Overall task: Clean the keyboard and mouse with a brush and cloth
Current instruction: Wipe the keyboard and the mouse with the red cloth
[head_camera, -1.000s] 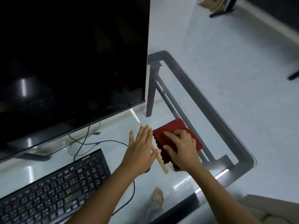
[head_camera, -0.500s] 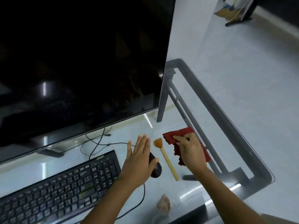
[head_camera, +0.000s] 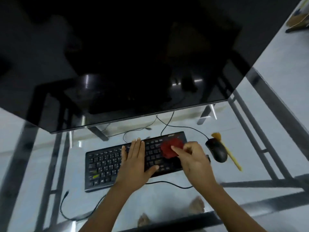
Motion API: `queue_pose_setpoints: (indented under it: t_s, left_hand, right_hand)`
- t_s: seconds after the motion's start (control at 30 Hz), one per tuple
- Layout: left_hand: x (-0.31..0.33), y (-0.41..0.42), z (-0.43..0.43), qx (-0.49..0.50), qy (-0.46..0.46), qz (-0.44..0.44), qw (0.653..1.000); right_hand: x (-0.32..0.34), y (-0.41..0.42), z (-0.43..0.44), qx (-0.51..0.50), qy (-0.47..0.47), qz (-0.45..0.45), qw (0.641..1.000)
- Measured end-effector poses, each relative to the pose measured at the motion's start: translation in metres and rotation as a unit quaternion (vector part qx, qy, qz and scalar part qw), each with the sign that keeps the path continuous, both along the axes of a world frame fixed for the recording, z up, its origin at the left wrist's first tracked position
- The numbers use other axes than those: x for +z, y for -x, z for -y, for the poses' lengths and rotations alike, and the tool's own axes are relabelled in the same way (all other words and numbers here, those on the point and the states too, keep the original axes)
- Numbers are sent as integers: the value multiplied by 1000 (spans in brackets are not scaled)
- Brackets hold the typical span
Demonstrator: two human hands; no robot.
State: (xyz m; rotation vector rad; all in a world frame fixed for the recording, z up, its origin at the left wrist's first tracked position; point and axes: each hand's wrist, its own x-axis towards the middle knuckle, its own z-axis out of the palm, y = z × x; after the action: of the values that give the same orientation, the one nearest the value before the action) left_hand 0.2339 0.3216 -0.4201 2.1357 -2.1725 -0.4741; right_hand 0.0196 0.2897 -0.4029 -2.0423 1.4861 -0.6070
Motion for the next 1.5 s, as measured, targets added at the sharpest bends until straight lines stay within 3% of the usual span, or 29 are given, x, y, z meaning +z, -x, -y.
queue_pose_setpoints:
  t_s: [0.13,0.17,0.23,0.37,0.47,0.5,0.63,0.67,0.73,0.83,1.0,1.07,1.17,1.3,1.43,1.5]
  left_hand:
    - [-6,-36,-12,-1,-47,9,999]
    - [-9,-41,-13,-10,-54,7,998]
    - [-13,-46,-14,-30,-62,6,998]
    - [-15,-49,-14,-43,-50,28,997]
    - [-15,-49,-11,-38,-58,29,997]
    - [-14,-48,-11,-37,-62,29,997]
    - [-15,-46,-13,-31,-58,41,997]
    - [-15,-46,-13,-32,-58,45,997]
    - [-14,-46,-13,-34,-62,46,996]
    - [-13,-45,-12,-33,-67,46,996]
    - [-14,-46,-13,-40,-69,55,995]
    - [-14,-47,-14,-38,-66,44,996]
    - [-15,-49,-16,-33,-60,27,997]
    - [-17,-49,-15,-42,-61,36,997]
    - [-17,-49,-14,-41,-64,31,997]
    - [-18,-50,-15,-41,-66,26,997]
  right_hand:
    - [-39,-25,-38,1,51,-77,996]
    - [-49,-25,-46,51,99,-110,988]
    - [-53,-24,-49,90,96,-159,978]
    - [-52,-23,-27,26,129,-242,961]
    - [-46,-22,-7,-126,75,-175,974]
    - [-41,-33,-10,-131,67,-169,975]
    - [-40,-74,-29,56,51,-119,990]
    - [-42,-72,-21,92,87,-156,980]
    - [-45,-55,0,53,86,-177,979]
    - [-41,-42,24,-93,40,-157,982]
    - [-39,-83,-12,22,30,-139,990]
    - [-46,-70,-5,64,54,-175,981]
    - [-38,-46,28,-46,60,-235,969]
    - [-38,-63,33,-153,35,-200,967]
    - [-47,-95,1,6,83,-211,974]
    - [-46,-78,14,29,105,-228,968]
